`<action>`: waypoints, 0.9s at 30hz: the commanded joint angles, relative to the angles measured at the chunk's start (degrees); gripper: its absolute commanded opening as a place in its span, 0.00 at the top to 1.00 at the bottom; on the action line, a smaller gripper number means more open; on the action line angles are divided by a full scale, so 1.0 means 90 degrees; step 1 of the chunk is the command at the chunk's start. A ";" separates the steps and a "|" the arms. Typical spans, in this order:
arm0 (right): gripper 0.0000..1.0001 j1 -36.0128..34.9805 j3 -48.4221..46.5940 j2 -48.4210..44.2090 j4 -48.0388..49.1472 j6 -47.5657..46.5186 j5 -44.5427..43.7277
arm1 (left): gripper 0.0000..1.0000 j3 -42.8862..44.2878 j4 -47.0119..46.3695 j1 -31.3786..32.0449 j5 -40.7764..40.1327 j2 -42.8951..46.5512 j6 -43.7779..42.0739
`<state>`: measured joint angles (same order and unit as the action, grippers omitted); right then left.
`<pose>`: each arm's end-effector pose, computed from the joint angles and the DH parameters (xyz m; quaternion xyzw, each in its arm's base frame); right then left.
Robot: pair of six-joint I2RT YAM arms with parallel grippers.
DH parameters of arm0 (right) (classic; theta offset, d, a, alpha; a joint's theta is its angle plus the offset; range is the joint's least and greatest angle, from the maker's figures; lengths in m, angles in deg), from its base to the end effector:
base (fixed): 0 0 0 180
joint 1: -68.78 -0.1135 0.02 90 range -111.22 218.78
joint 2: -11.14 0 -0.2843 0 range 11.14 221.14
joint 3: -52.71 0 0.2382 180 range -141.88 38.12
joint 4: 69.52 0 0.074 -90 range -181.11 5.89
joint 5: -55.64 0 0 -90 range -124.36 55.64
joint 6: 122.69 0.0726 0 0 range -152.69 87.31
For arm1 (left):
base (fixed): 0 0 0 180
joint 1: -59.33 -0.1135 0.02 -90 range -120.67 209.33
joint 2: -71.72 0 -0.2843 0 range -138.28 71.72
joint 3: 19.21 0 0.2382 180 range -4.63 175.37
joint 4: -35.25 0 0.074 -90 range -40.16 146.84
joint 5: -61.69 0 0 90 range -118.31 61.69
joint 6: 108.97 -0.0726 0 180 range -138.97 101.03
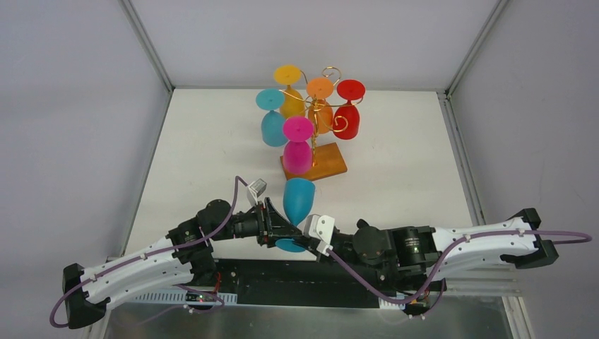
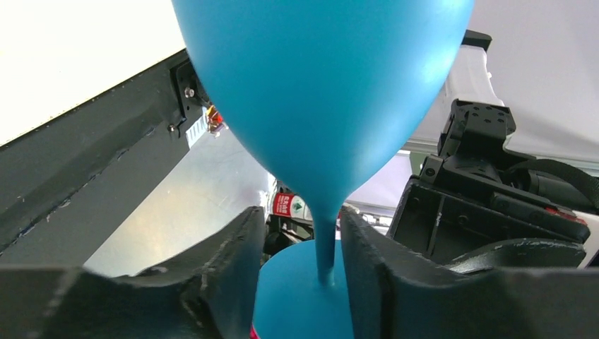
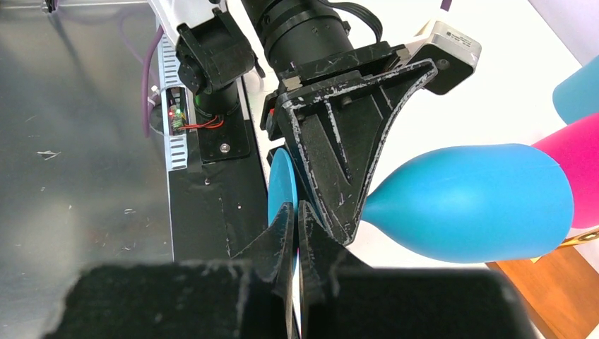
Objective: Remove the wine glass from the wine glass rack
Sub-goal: Place the wine glass at the center of the board.
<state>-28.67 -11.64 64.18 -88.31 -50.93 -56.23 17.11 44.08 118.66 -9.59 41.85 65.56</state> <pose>-0.0021 0.2244 0.3690 -0.5583 0.4987 0.3029 0.5898 0.0579 -0.1433 0.2759 -0.0454 0.7194 -0.6858 0.1003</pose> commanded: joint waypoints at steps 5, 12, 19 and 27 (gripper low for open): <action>1.00 -0.0070 -0.0149 0.0159 0.0429 -0.0088 0.0027 | 0.70 -0.0111 -0.0430 0.0076 -0.0131 0.0011 0.0118; 1.00 -0.0090 -0.0210 0.0192 0.0261 0.0037 0.0044 | 1.00 -0.0178 -0.0539 0.0068 -0.0069 0.0066 0.0056; 0.80 -0.0090 -0.0394 0.0135 -0.0115 0.0323 0.0146 | 1.00 -0.0148 -0.0599 0.0068 0.0179 0.0039 -0.0221; 0.54 -0.0085 -0.0685 -0.0269 -0.0907 0.0906 0.0145 | 1.00 -0.0193 -0.0615 0.0070 0.0585 -0.0006 -0.0648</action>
<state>-29.15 -14.39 65.55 -93.52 -46.80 -54.56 16.00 41.59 118.66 -7.60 41.65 62.85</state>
